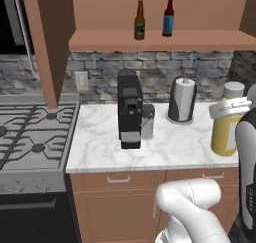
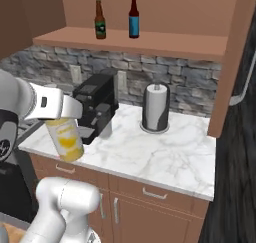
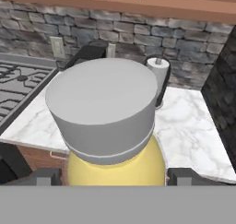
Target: Sort all alcoholic drinks to one cabinet, and non-alcoholic drinks to the other.
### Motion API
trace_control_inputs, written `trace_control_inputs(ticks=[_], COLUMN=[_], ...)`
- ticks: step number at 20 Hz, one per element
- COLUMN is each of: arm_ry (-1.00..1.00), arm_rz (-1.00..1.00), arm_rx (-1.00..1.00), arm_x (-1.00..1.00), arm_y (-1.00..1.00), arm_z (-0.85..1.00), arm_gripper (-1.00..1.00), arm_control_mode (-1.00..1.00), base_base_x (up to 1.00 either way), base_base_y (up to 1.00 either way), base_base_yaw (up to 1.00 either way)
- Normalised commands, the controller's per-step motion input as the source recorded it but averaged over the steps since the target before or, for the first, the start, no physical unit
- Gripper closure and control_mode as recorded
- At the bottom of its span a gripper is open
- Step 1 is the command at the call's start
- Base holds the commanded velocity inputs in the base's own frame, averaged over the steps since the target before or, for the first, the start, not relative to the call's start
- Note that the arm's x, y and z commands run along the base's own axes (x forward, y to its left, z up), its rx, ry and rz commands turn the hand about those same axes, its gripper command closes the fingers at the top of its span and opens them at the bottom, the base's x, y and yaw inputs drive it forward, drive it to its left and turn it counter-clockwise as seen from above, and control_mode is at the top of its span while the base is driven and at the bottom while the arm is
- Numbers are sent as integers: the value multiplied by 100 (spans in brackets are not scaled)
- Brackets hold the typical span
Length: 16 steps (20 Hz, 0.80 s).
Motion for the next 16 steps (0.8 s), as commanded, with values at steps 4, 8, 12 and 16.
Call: trace_control_inputs(ticks=[4,8,12,16], arm_ry=[0,0,0,0], arm_rz=[0,0,0,0], arm_rx=[0,0,0,0], arm_x=[0,0,0,0], arm_y=[0,0,0,0], arm_z=[0,0,0,0], arm_gripper=[100,100,100,100], arm_control_mode=[100,100,100,100], base_base_x=[-96,-79,-46,-38], base_base_y=[0,-9,-41,-39], base_base_yaw=[0,14,42,50])
